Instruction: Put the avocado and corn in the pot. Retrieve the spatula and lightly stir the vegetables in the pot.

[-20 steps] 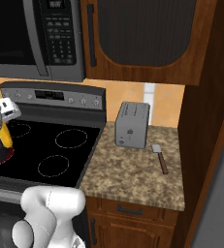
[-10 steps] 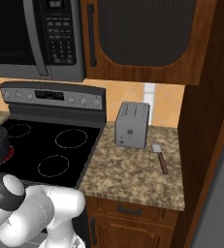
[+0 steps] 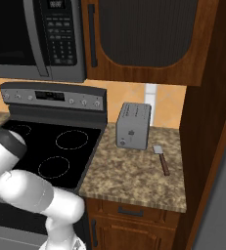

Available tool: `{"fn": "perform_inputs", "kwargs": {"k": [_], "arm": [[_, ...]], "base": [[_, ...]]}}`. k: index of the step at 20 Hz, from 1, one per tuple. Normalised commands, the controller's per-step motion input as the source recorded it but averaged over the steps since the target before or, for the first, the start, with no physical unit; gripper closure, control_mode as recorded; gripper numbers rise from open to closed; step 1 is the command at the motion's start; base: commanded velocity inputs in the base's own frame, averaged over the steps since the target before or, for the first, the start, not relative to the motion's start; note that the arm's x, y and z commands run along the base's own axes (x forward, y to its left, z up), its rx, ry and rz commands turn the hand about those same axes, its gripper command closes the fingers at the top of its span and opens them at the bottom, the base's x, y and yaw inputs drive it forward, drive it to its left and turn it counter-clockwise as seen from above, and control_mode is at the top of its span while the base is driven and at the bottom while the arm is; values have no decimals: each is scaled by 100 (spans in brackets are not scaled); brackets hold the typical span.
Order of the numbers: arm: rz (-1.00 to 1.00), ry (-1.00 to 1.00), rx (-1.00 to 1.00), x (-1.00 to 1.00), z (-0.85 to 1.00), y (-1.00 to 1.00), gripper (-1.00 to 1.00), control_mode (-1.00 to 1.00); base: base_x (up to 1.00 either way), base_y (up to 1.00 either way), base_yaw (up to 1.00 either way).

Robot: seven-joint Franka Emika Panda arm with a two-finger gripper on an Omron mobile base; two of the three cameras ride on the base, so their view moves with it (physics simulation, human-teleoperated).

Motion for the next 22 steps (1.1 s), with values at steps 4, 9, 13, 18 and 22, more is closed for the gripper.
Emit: {"fn": "perform_inputs", "kwargs": {"k": [4, 9, 13, 18, 22], "arm": [[7, 0, -12, 26, -51, 58, 100, -100], [3, 0, -8, 21, -13, 23, 100, -100], [0, 0, -8, 22, -10, 4, -100, -100], [0, 0, -6, 0, -5, -3, -100, -100], [0, -13, -1, -44, 28, -19, -100, -100]], "base": [[0, 0, 0], [0, 0, 0], [0, 0, 0], [0, 0, 0], [0, 0, 0]]}}
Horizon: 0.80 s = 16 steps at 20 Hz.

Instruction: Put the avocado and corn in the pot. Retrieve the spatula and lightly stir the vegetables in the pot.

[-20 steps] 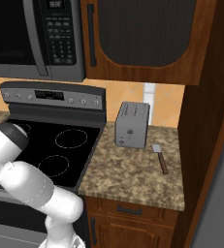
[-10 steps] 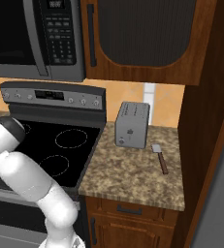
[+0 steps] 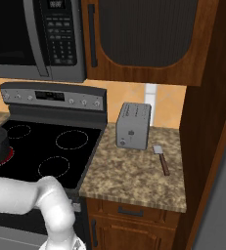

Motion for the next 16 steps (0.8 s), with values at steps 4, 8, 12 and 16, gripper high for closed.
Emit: {"fn": "perform_inputs", "kwargs": {"k": [4, 8, 12, 16], "arm": [[0, -19, 0, -84, 62, -70, -100, -100], [-2, -4, 4, -54, 18, -100, -100, -100], [-6, 2, 14, -7, 0, -100, -100, -100], [-14, 7, 17, 0, 0, -100, -100, -100]], "base": [[0, 0, 0], [0, 0, 0], [0, 0, 0], [0, 0, 0]]}}
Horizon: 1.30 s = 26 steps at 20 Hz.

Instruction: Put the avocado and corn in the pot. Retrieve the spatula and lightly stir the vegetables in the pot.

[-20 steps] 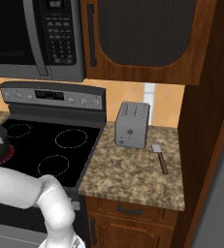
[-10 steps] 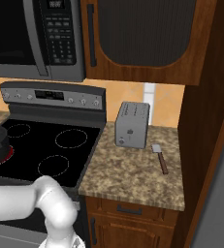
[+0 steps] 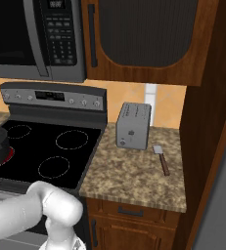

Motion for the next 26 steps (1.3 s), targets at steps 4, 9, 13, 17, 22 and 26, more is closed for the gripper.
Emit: {"fn": "perform_inputs", "kwargs": {"k": [4, 9, 13, 17, 22, 26], "arm": [[-24, 7, 20, 0, 0, -100, -100, -100], [-44, 10, 19, 0, 0, -100, -100, -100], [-59, 10, 14, 0, 0, -100, -100, -100], [-67, 14, 14, 0, 0, -100, -100, -100], [-71, 16, 14, 0, 0, -100, -100, -100], [-71, 15, 16, 0, -9, -99, -100, -100]], "base": [[0, 0, 0], [0, 0, 0], [0, 0, 0], [0, 0, 0], [0, 0, 0], [0, 0, 0]]}}
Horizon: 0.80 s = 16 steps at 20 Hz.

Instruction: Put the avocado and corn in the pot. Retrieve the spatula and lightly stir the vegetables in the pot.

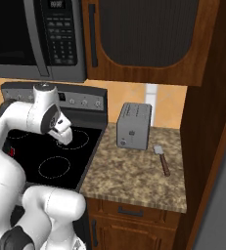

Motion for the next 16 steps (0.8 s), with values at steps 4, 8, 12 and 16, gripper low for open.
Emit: {"fn": "perform_inputs", "kwargs": {"k": [4, 8, 12, 16], "arm": [[-70, 10, 14, 0, -22, -98, -100, -100], [-67, 3, 16, 6, -21, -85, -100, -100], [-72, 0, 13, 3, -19, -74, -100, -100], [-70, 0, 9, 11, -12, -71, -100, -100]], "base": [[0, 0, 0], [0, 0, 0], [0, 0, 0], [0, 0, 0]]}}
